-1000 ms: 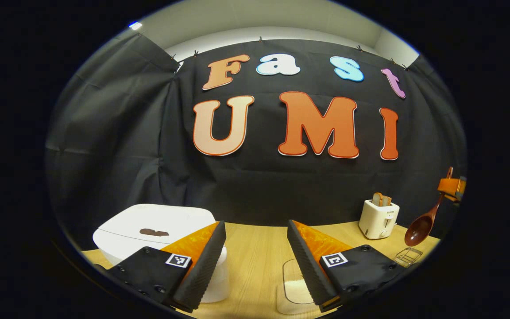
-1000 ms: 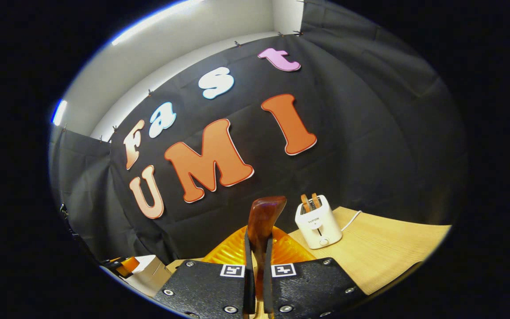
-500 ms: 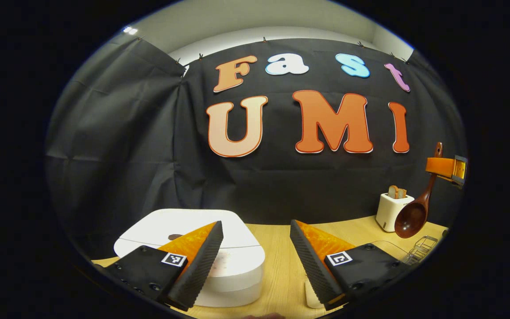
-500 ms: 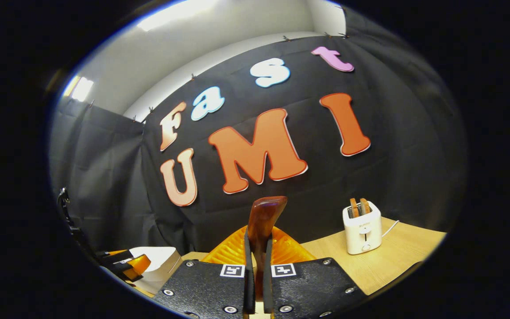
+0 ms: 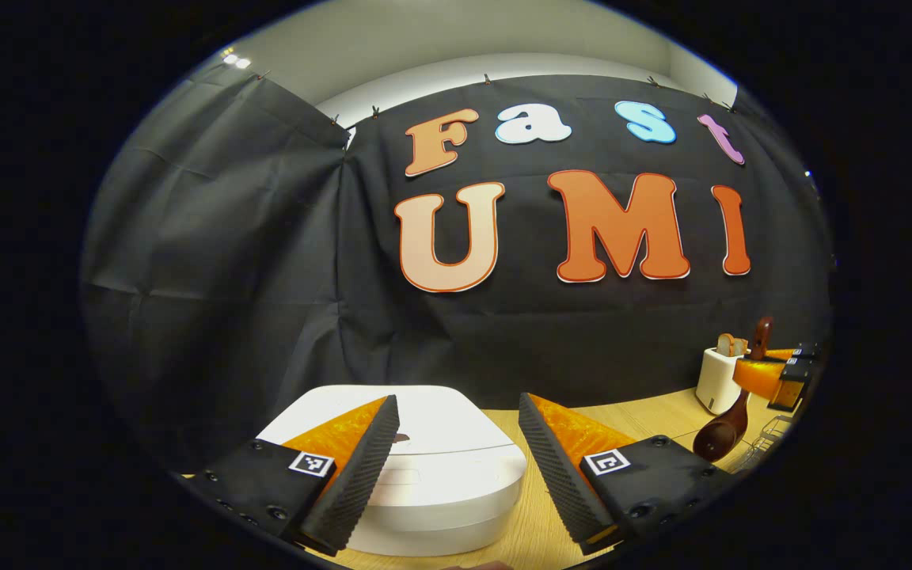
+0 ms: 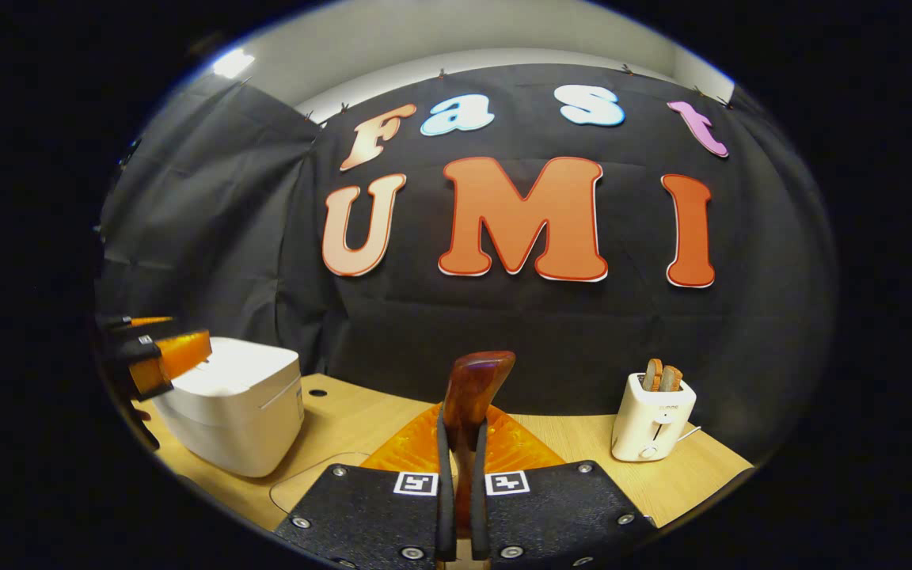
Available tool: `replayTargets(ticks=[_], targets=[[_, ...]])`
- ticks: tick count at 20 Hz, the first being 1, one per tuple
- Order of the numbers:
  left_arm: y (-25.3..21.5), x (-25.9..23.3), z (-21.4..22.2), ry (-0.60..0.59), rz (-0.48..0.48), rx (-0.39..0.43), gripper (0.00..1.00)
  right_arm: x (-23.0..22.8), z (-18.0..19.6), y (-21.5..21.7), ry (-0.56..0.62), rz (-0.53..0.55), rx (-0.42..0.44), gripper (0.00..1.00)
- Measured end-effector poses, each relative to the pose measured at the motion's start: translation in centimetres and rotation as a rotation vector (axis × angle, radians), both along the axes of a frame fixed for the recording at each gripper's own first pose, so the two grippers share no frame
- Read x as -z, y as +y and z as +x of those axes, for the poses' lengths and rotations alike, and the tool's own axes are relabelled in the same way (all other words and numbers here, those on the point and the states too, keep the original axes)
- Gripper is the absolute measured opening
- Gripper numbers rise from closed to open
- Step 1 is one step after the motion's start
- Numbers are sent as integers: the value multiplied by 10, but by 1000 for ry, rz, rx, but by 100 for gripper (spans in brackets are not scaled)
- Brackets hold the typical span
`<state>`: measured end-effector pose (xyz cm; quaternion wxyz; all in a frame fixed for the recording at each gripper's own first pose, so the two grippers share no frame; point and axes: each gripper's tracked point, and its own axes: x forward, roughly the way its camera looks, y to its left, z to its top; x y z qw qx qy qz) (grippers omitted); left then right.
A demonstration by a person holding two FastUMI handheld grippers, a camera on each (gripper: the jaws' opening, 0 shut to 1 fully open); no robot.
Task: Close the left gripper, press the button to open the rice cooker; take a wooden spoon from the chopstick holder with the right hand, scoop a spoonful of rice and pour it into the rice cooker, then put the wooden spoon back into the chopstick holder.
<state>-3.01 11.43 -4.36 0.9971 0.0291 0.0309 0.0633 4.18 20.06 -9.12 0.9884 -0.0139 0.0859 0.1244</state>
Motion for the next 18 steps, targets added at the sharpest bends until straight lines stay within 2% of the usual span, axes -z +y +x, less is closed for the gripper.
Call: replayTargets(ticks=[3, 6, 7, 9, 10, 14, 16, 17, 18], targets=[[6, 2, 0, 2, 4, -10, 96, 20, 2, 5, 36, -95, 1, 7], [11, 4, 0, 3, -1, -14, 99, 52, -1, 11, 100, -182, -19, 8], [12, 4, 0, 2, -1, -16, 96, 64, -6, 11, 135, -196, -23, 8], [16, 4, 0, 0, -2, -23, 99, 68, -13, 13, 148, -187, -22, 8], [17, 7, 0, 0, -5, -23, 96, 69, -16, 16, 164, -151, -19, 8], [22, 10, 0, 7, -14, -25, 99, 71, -22, 15, 229, -16, 22, 8], [26, 13, -1, 11, -14, -33, 96, 72, -22, 17, 271, 95, 52, 7], [27, 14, -2, 11, -14, -34, 99, 73, -24, 23, 304, 166, 53, 8], [29, 13, -2, 12, -14, -37, 96, 72, -27, 31, 331, 235, 43, 8]])
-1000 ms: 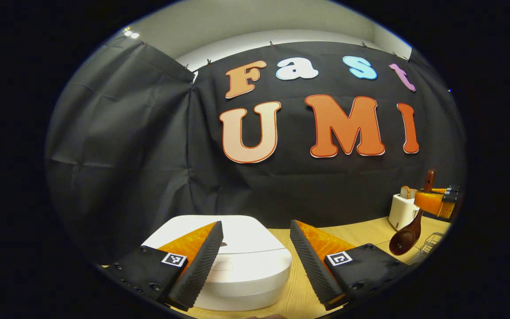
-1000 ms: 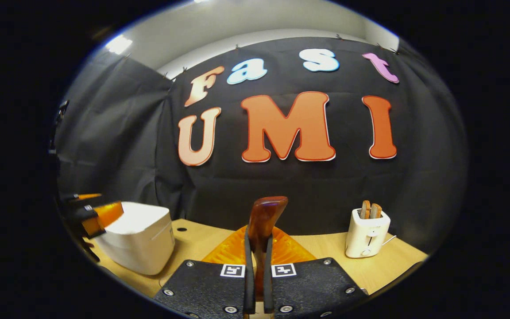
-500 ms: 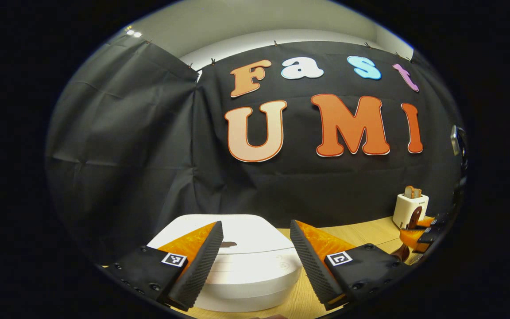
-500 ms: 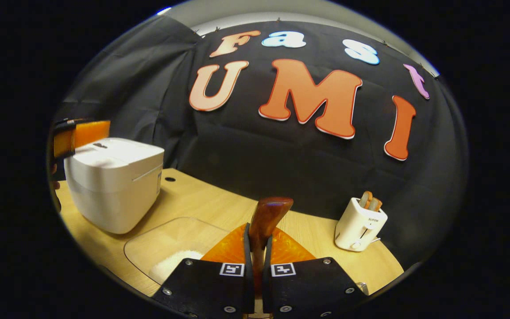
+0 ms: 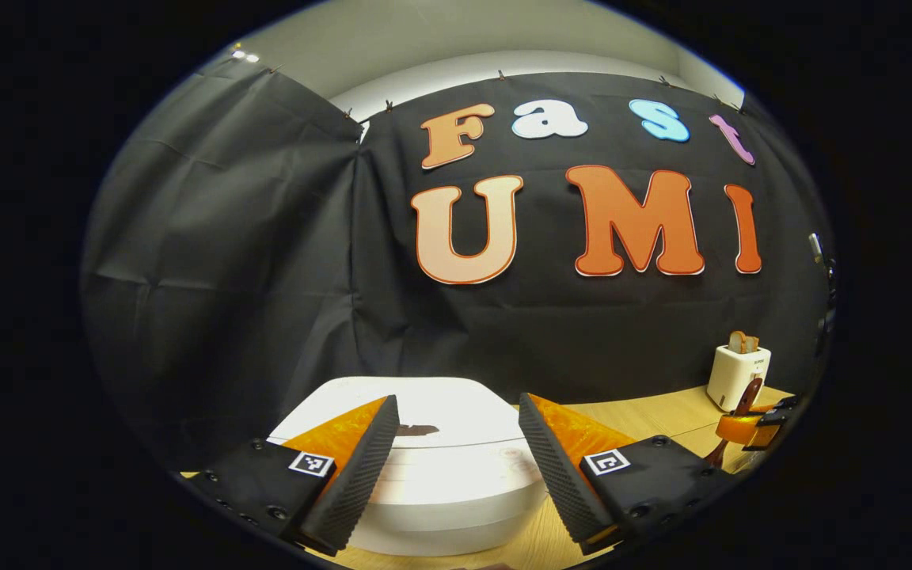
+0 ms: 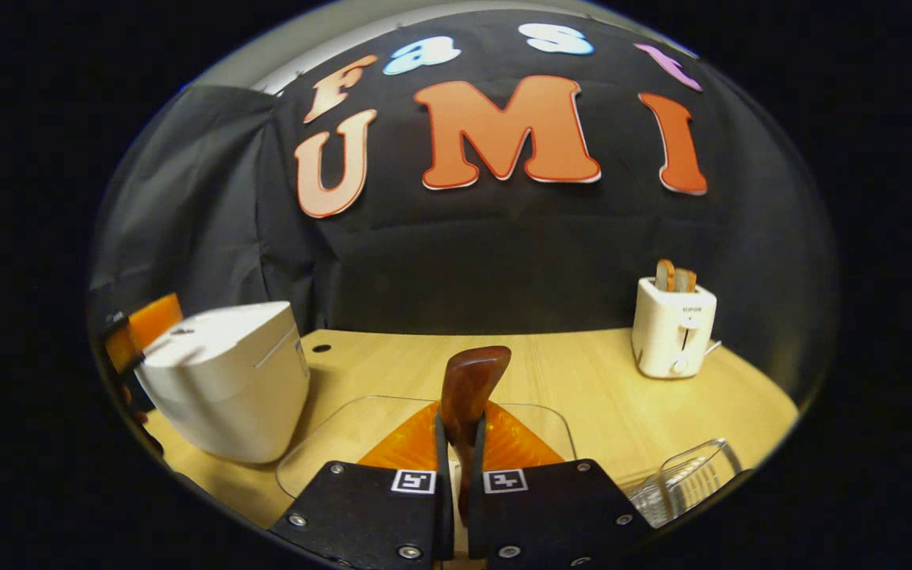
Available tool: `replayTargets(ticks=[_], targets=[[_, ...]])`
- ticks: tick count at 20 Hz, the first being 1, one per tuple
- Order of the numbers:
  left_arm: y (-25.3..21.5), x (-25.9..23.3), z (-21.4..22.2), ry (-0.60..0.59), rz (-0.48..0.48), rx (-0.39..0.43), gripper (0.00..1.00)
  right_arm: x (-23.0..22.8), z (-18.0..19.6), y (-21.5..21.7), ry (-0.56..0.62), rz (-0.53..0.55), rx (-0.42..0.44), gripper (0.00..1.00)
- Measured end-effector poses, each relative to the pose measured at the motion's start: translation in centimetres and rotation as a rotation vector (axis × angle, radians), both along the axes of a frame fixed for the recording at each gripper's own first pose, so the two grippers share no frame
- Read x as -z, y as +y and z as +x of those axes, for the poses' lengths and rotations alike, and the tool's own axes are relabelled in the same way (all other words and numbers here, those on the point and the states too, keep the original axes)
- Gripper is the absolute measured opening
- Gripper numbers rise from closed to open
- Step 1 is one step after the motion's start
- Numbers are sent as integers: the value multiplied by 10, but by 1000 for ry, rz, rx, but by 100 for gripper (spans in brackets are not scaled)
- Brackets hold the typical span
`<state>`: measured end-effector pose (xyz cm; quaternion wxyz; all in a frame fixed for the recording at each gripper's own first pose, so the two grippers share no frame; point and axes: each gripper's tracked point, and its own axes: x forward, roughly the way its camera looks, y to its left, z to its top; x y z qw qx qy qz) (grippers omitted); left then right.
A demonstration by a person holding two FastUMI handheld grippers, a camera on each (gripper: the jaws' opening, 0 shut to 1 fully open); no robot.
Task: Close the left gripper, press the button to open the rice cooker; take a wooden spoon from the chopstick holder with the right hand, scoop a spoonful of rice and pour it into the rice cooker, then put the wooden spoon back into the chopstick holder.
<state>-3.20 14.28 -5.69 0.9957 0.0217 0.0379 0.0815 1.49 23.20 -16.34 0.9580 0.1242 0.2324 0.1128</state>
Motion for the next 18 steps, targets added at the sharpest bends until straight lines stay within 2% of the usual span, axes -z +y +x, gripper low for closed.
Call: replayTargets(ticks=[1, 4, 9, 15, 18], targets=[[1, -1, -1, 0, -1, -1, 99, -2, 3, 5, 6, 24, 10, 8], [7, -2, -3, -3, 2, -16, 96, -2, 0, 22, 39, 96, 9, 8], [16, -2, -6, -4, 3, -29, 99, 4, -2, 46, 150, 262, 15, 7], [24, 1, -8, -6, -10, -38, 98, 29, 4, 42, 356, 566, 93, 7], [27, 1, -9, -2, -8, -44, 98, 25, 15, 35, 374, 682, 139, 8]])
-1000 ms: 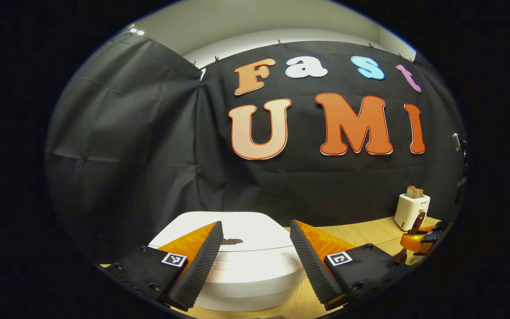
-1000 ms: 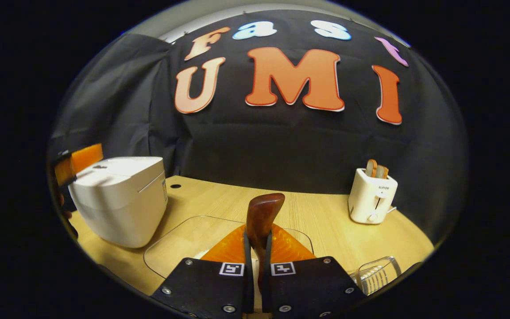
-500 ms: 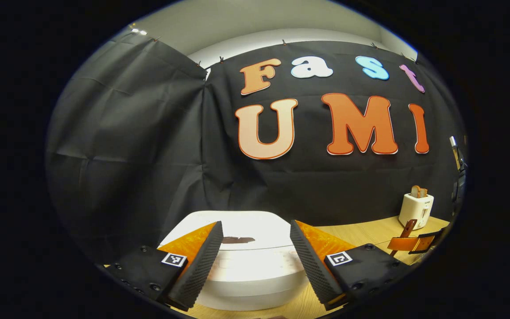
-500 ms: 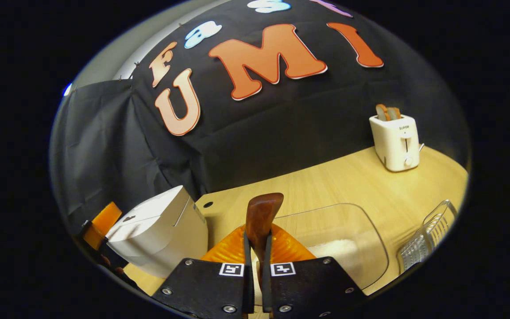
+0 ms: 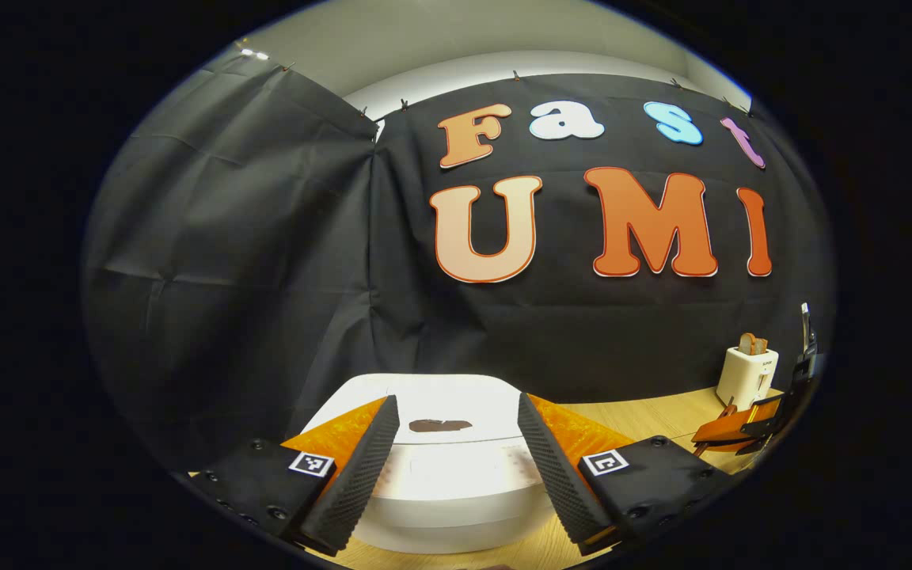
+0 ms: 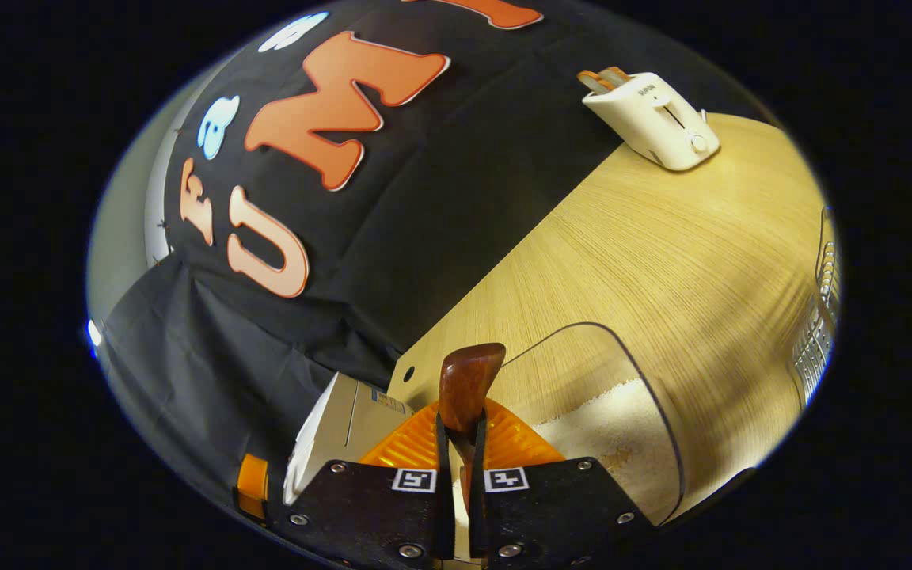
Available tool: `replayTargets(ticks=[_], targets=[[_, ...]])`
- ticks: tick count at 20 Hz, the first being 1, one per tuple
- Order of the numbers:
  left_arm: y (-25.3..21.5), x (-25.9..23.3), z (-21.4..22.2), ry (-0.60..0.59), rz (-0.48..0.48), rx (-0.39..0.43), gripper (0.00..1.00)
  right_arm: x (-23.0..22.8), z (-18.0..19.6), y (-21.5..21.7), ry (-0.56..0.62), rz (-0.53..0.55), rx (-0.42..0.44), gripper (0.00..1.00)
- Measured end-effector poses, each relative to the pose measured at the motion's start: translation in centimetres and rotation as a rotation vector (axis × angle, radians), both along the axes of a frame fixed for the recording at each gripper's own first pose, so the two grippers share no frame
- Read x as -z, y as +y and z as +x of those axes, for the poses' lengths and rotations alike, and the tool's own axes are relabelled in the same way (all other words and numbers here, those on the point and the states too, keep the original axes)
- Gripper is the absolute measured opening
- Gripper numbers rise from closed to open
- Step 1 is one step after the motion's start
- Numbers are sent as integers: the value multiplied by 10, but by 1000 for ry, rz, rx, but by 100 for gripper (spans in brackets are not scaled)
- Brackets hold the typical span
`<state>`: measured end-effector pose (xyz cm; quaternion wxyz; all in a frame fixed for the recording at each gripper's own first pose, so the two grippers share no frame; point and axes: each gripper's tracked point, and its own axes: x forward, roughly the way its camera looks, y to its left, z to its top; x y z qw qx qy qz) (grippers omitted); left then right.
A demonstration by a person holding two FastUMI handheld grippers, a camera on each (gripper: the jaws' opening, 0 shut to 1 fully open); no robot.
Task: Close the left gripper, press the button to open the rice cooker; take a wooden spoon from the chopstick holder with the right hand, scoop a spoonful of rice and pour it into the rice cooker, then put the wooden spoon back into the chopstick holder.
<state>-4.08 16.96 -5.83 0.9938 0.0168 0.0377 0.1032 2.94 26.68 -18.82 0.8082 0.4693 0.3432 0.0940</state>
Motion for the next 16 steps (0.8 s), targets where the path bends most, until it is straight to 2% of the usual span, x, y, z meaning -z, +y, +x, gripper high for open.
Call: replayTargets(ticks=[7, 11, 13, 15, 16], targets=[[3, 1, -1, 0, -2, -11, 96, -22, 9, -26, 9, 182, 101, 7], [5, 1, 5, -1, 0, -15, 98, -20, 11, -45, 19, 201, 143, 7], [5, 2, 14, 5, -13, 8, 98, -16, 10, -52, 22, 189, 151, 7], [1, -8, 21, 0, -29, 43, 64, -13, 11, -58, 23, 197, 162, 7], [8, -9, 27, 2, -20, 29, 47, -14, 11, -60, 26, 205, 165, 7]])
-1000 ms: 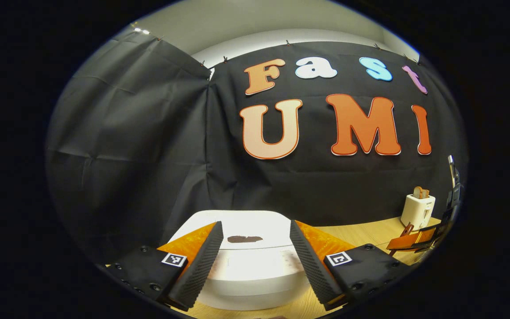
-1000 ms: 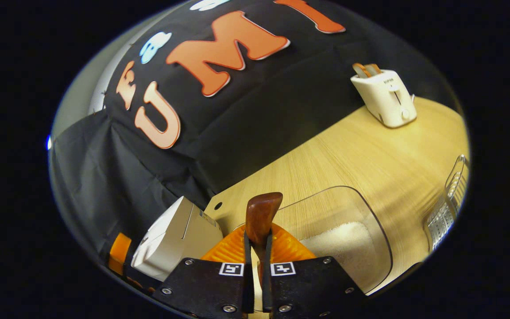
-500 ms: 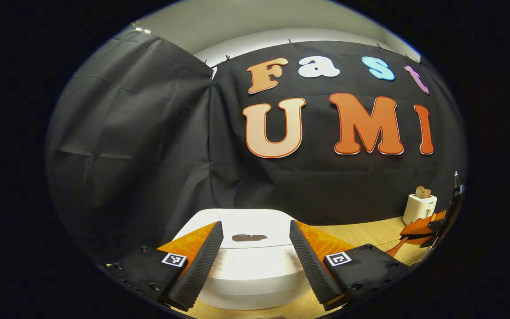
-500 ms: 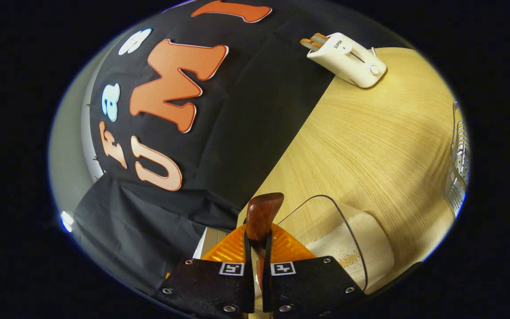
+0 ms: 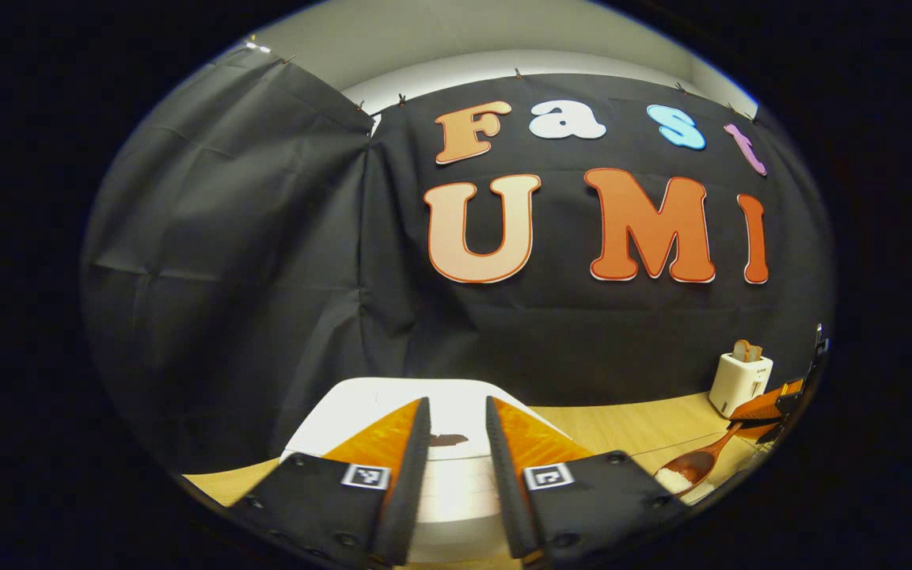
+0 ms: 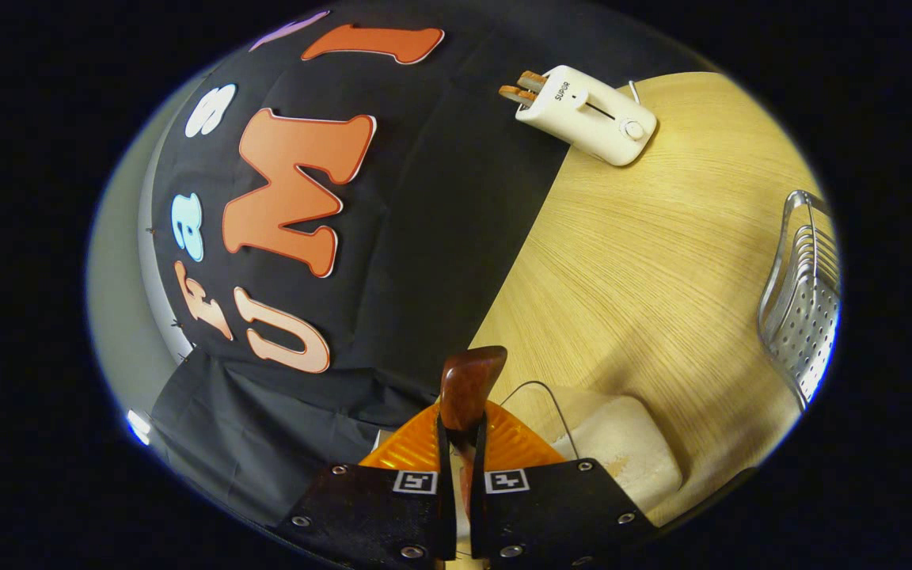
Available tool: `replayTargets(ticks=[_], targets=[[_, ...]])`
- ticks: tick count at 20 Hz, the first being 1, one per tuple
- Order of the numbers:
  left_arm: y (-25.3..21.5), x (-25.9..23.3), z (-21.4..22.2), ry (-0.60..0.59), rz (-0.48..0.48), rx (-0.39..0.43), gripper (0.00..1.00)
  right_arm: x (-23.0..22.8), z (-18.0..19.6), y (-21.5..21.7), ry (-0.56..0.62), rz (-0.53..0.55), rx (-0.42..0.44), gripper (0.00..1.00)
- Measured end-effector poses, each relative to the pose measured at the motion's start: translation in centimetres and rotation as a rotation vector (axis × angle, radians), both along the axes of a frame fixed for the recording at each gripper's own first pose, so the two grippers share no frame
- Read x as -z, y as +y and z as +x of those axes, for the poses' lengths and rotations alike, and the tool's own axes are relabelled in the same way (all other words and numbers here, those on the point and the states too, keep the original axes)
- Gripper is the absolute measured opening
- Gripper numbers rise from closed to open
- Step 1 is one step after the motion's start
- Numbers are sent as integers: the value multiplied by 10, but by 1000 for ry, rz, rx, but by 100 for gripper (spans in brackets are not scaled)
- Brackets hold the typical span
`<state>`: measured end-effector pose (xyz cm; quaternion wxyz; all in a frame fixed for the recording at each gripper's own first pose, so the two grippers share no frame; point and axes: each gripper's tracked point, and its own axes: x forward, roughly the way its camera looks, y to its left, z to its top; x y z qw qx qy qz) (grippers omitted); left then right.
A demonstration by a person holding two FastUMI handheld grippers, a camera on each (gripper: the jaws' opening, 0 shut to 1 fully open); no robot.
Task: Close the left gripper, press the button to open the rice cooker; take a wooden spoon from the chopstick holder with the right hand, scoop a spoonful of rice and pour it into the rice cooker, then put the wooden spoon back into the chopstick holder.
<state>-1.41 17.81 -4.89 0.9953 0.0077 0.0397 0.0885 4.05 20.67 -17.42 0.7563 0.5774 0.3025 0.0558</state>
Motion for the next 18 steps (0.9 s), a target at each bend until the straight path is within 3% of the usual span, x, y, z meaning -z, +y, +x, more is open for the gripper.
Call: replayTargets(ticks=[2, 3, 5, 10, 13, 18], targets=[[7, -4, 11, 26, 24, -14, 12, 2, -2, -4, 9, 14, 3, 7], [3, -5, 11, 55, 24, -1, 5, 3, -2, -6, 10, 12, 6, 7], [6, -3, 20, 103, 36, -6, 1, 1, -3, -11, 8, 11, 15, 8], [10, 25, 31, 234, 71, -6, 3, -10, -2, -28, -19, 14, 47, 7], [16, 48, 31, 336, -12, -5, 4, -14, 0, -36, -37, -4, 66, 7], [21, 43, 35, 359, -70, 8, 4, -24, -5, -44, -54, -8, 74, 7]])
